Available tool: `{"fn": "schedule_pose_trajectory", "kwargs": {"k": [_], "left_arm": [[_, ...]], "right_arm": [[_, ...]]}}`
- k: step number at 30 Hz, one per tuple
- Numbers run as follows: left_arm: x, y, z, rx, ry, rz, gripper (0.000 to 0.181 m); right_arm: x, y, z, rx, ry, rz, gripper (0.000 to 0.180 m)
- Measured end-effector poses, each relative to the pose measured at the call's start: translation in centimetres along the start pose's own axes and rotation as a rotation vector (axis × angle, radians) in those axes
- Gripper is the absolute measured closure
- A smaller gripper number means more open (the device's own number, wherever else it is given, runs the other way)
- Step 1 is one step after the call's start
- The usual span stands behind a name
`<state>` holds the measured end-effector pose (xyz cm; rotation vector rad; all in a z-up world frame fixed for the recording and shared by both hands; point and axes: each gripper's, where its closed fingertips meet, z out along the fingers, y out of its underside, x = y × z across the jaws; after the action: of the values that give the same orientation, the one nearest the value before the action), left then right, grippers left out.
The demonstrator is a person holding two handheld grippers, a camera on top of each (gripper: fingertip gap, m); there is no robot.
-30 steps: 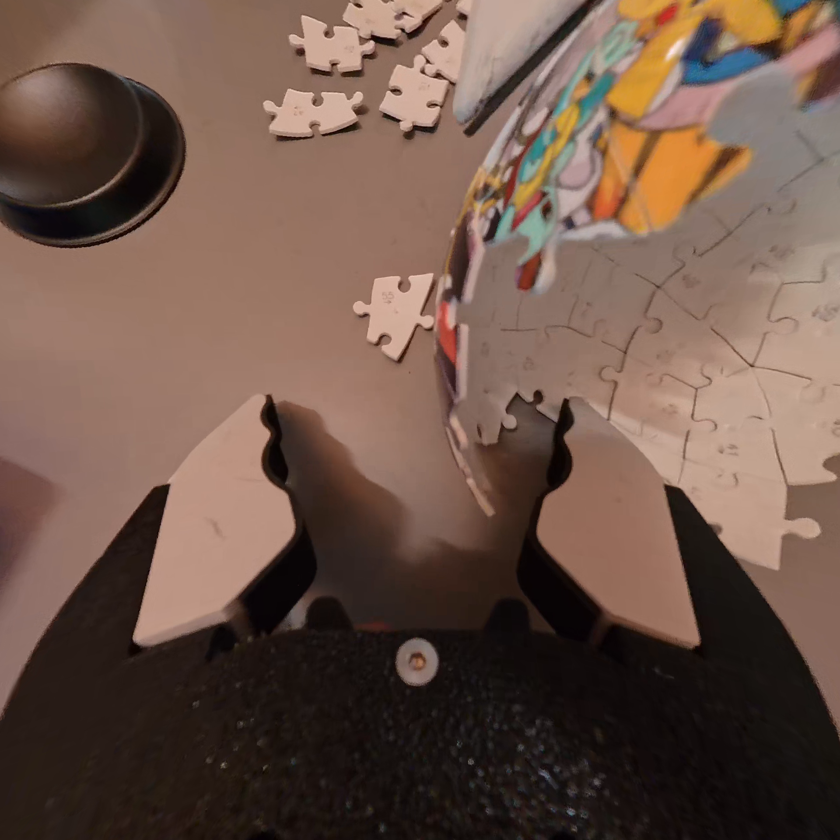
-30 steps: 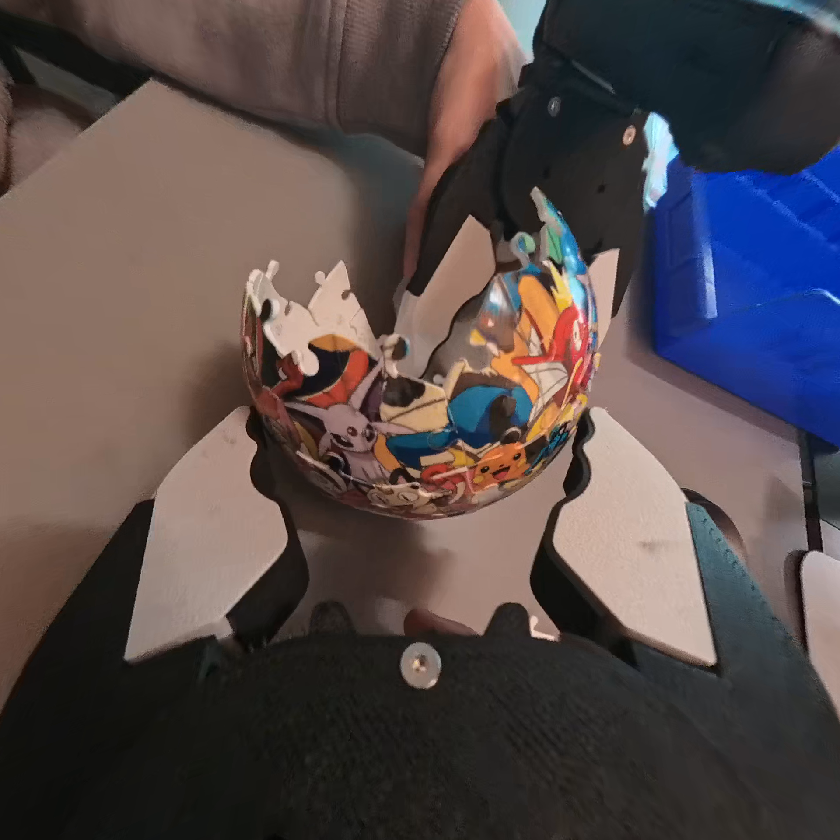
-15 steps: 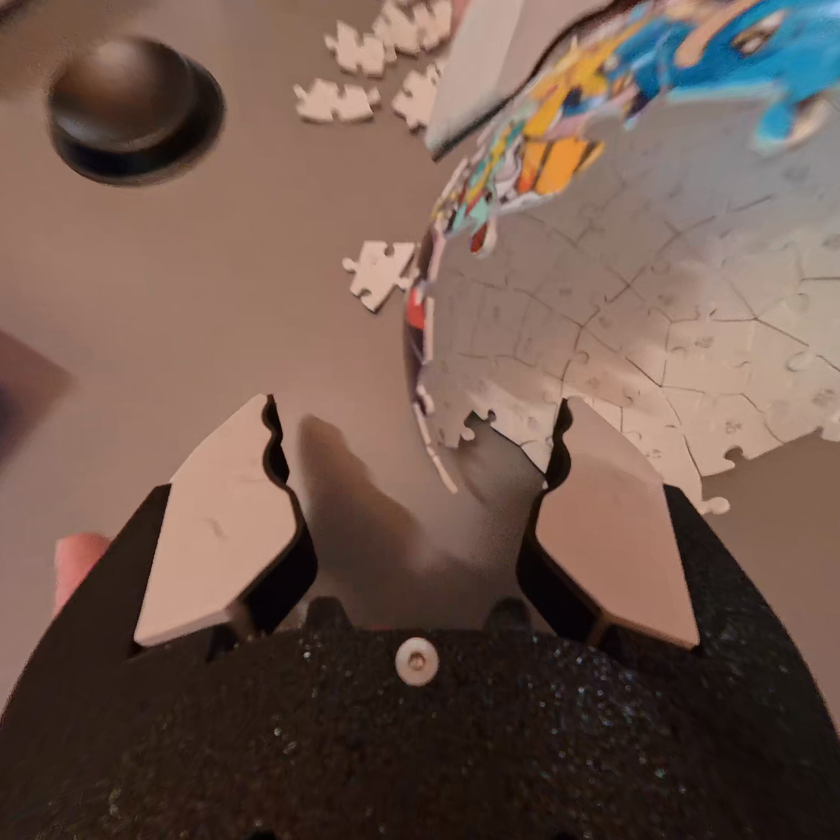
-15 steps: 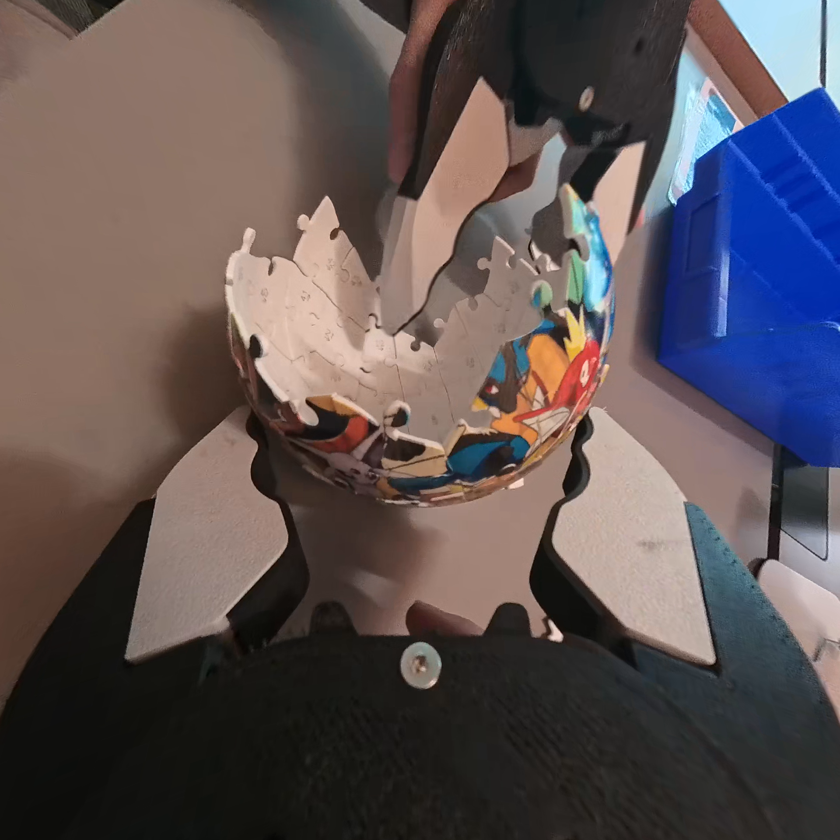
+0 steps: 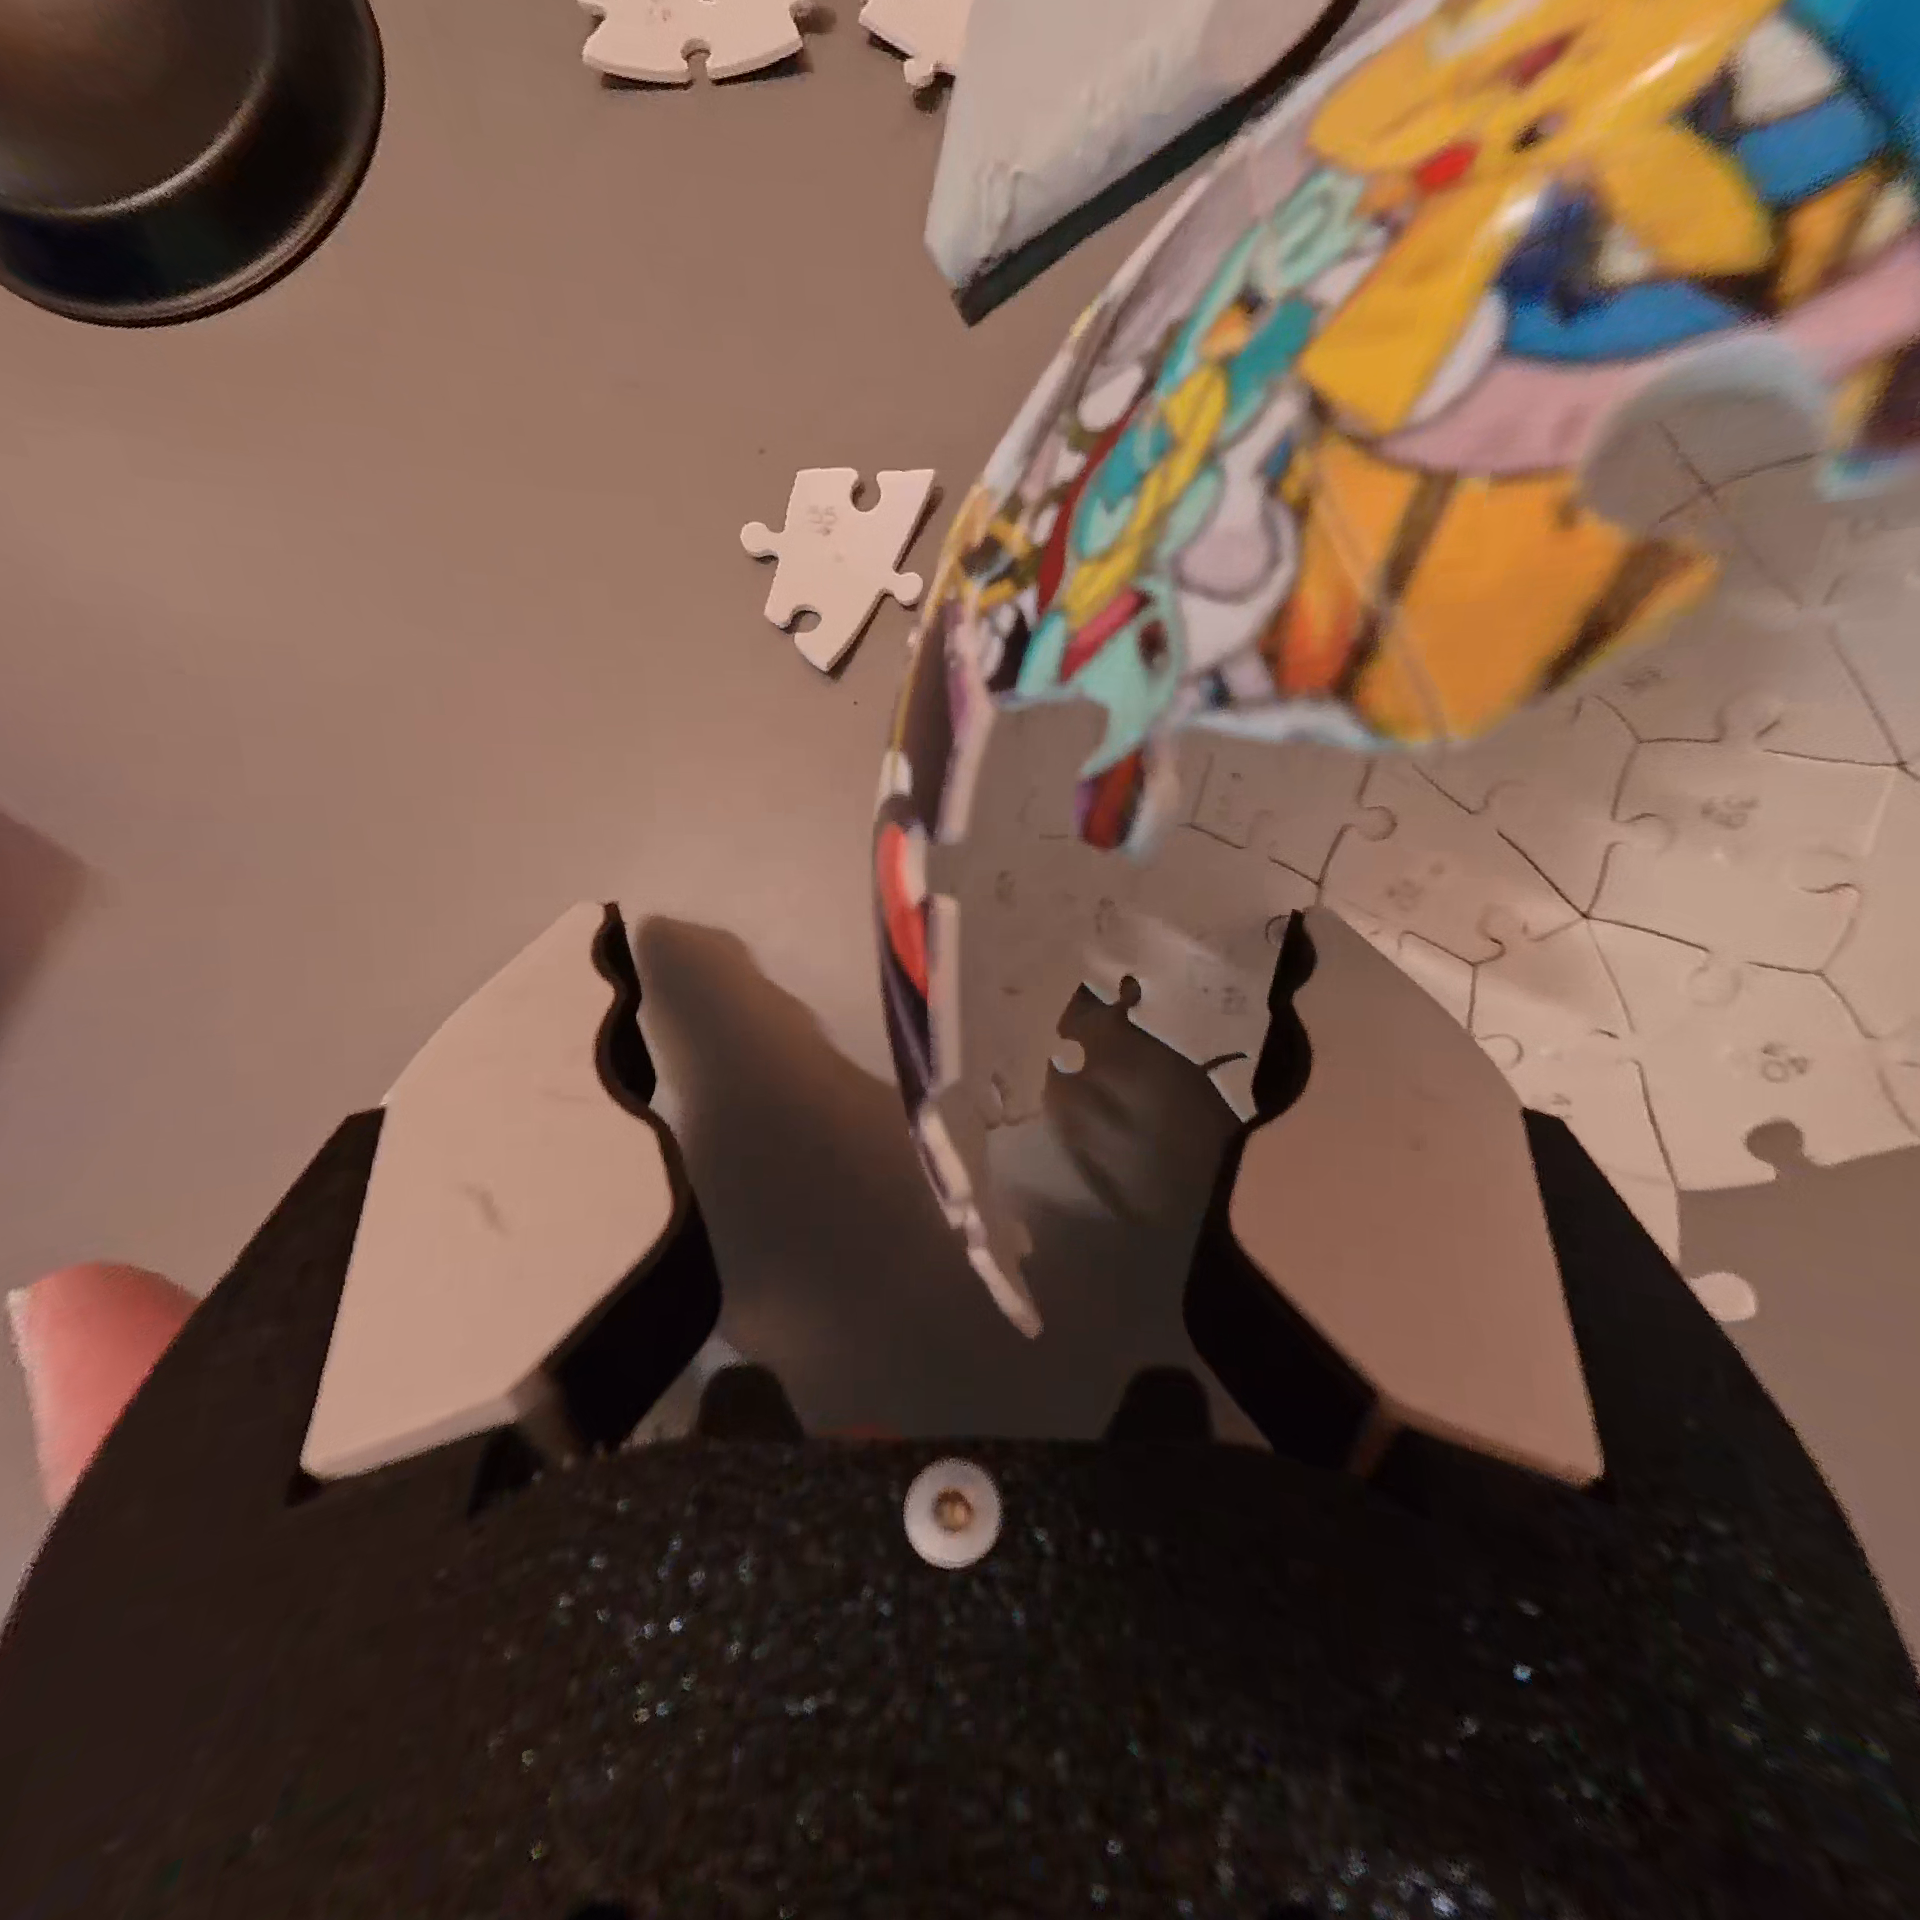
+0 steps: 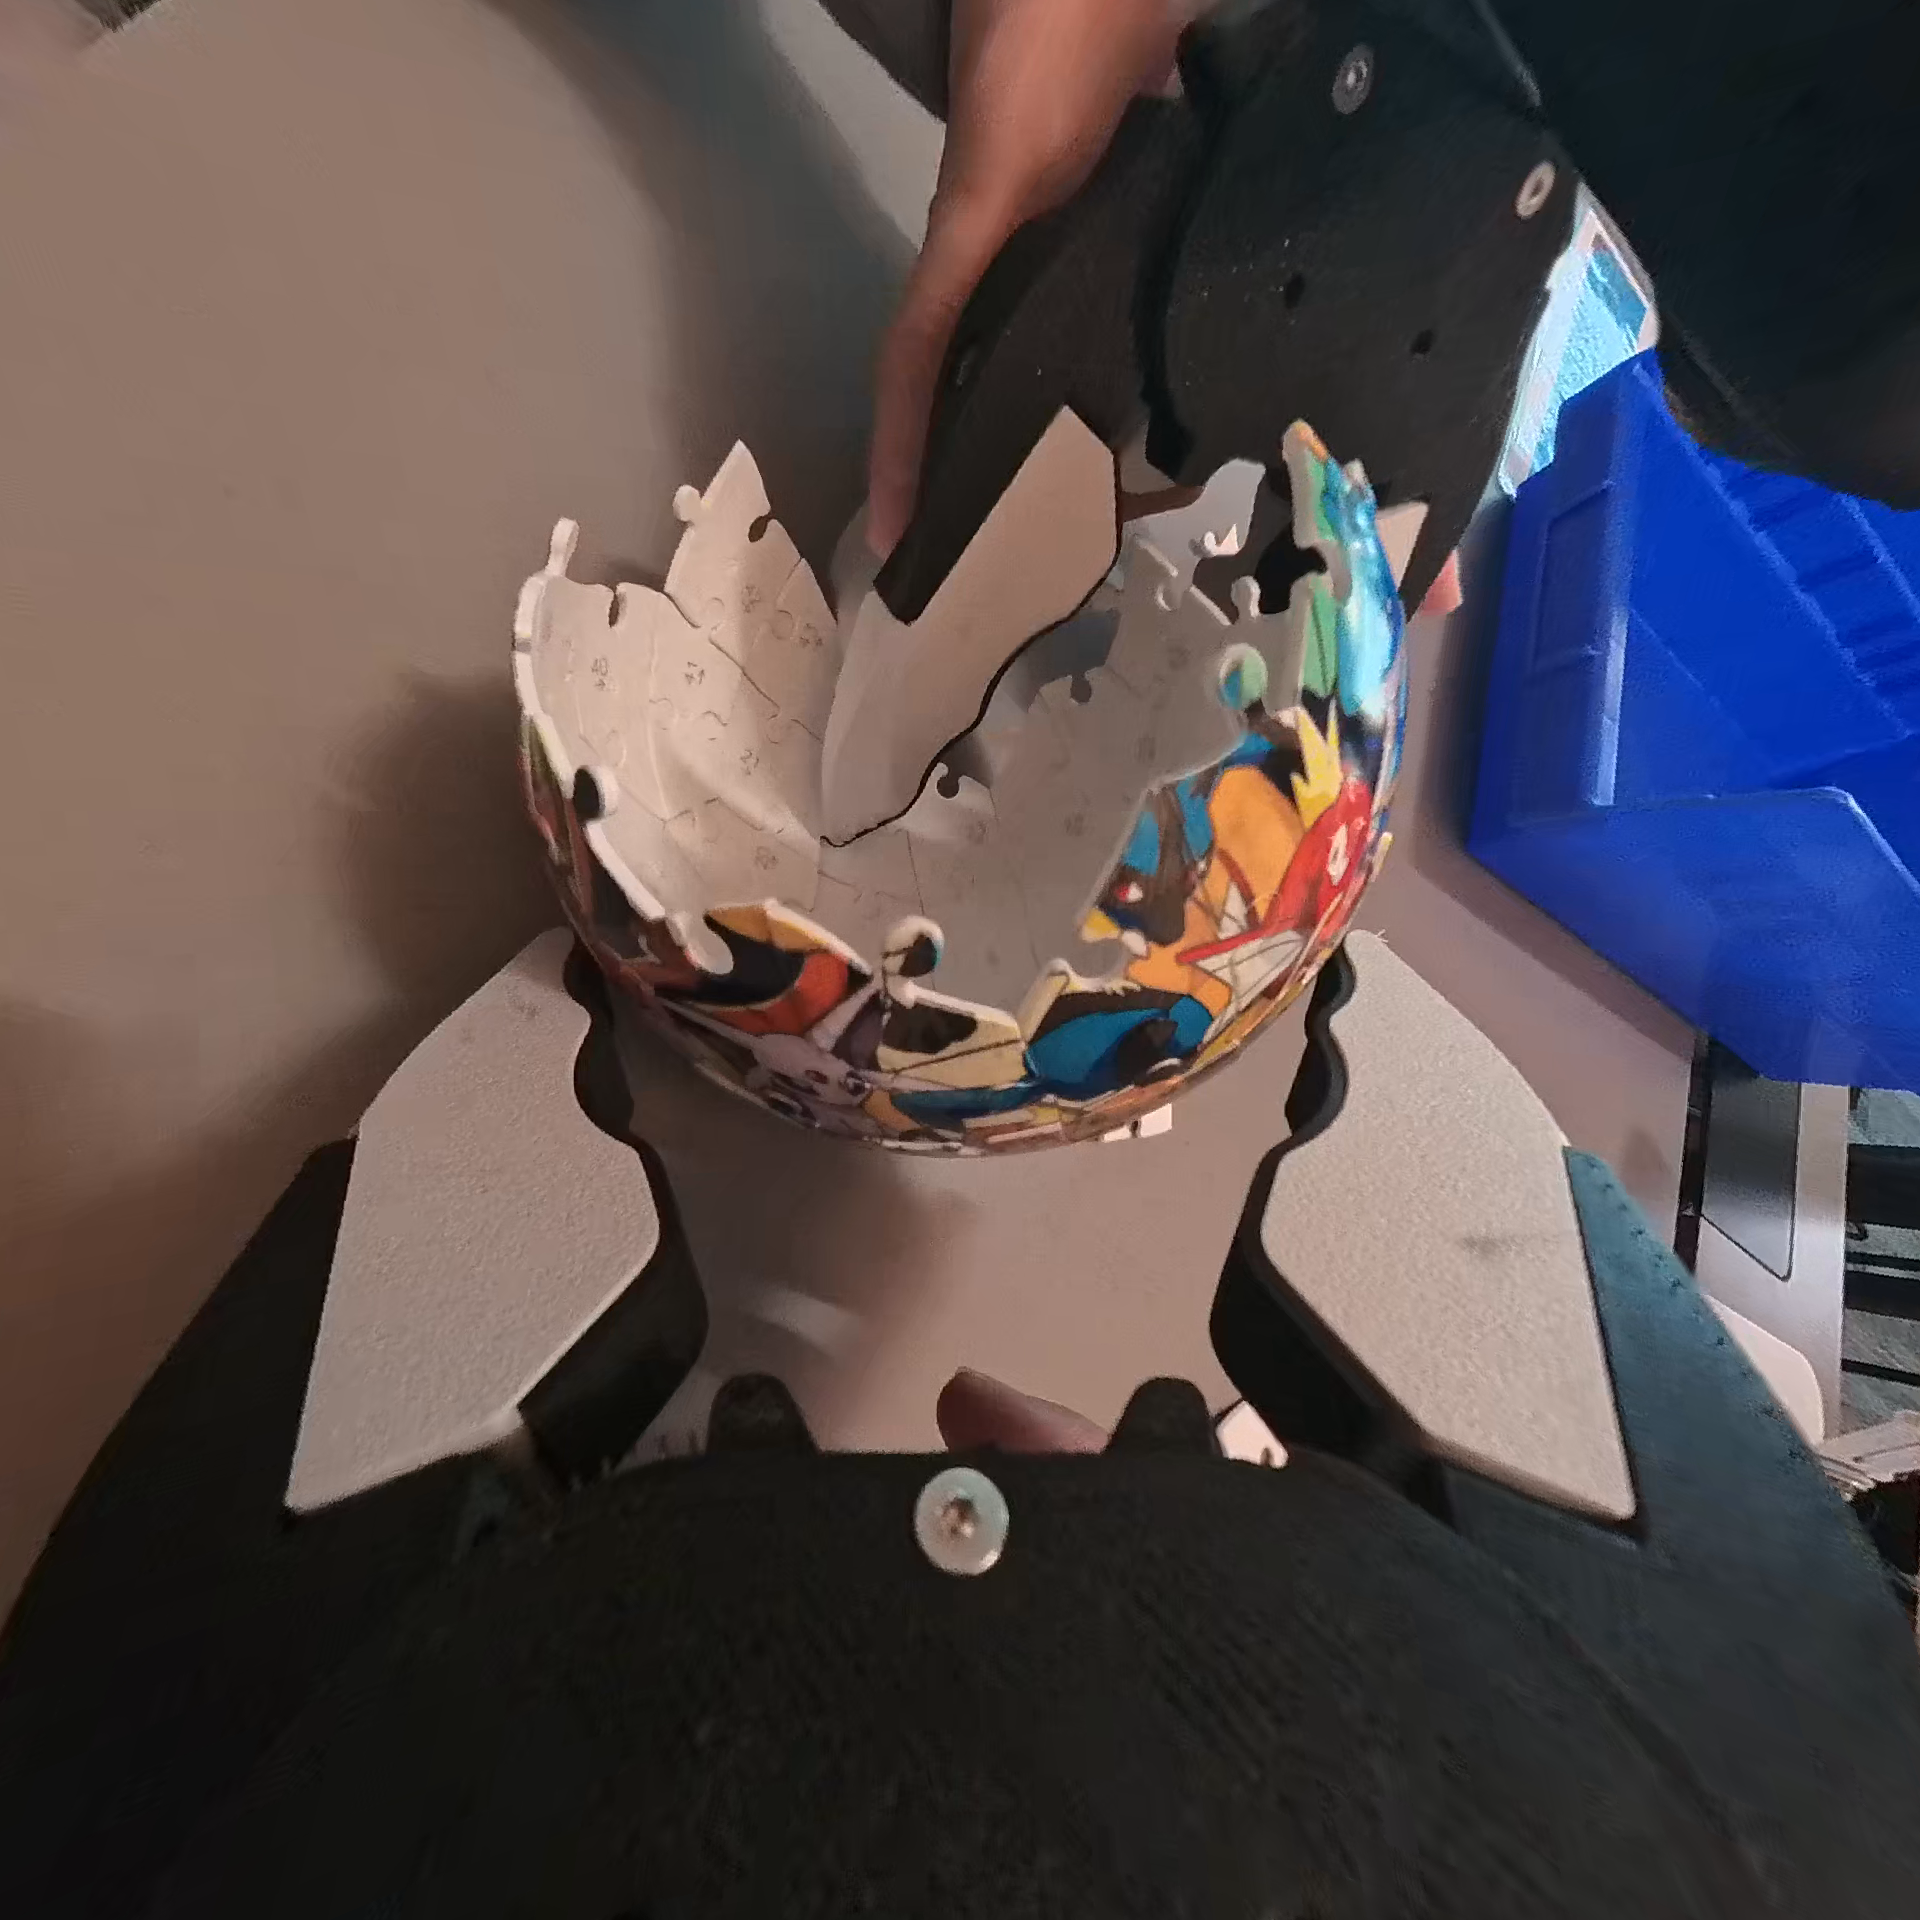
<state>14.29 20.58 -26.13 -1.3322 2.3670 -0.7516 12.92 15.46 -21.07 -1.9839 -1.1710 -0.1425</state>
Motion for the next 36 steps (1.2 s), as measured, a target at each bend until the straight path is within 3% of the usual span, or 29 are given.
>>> {"fn": "schedule_pose_trajectory", "kwargs": {"k": [10, 14, 20, 25, 36], "left_arm": [[-0.2, 0.3, 0.3, -0.025, 0.012, -0.009, 0.061], [-0.3, 0.2, 0.3, -0.017, 0.003, 0.014, 0.06], [-0.8, 0.0, 0.4, -0.001, -0.013, 0.023, 0.05], [-1.3, 0.2, -0.8, 0.015, -0.031, -0.013, 0.065], [-1.6, 3.3, -2.7, -0.074, -0.071, -0.01, 0.066]], "right_arm": [[-0.2, -0.6, 0.2, 0.096, 0.044, 0.092, 0.055], [-0.4, -0.7, 0.2, 0.183, 0.153, 0.163, 0.056], [-0.5, -1.8, 0.3, 0.178, 0.285, 0.074, 0.053], [0.0, -2.3, 0.1, 0.156, 0.347, 0.04, 0.06], [-0.1, -3.4, 0.1, 0.179, 0.366, 0.025, 0.062]]}}
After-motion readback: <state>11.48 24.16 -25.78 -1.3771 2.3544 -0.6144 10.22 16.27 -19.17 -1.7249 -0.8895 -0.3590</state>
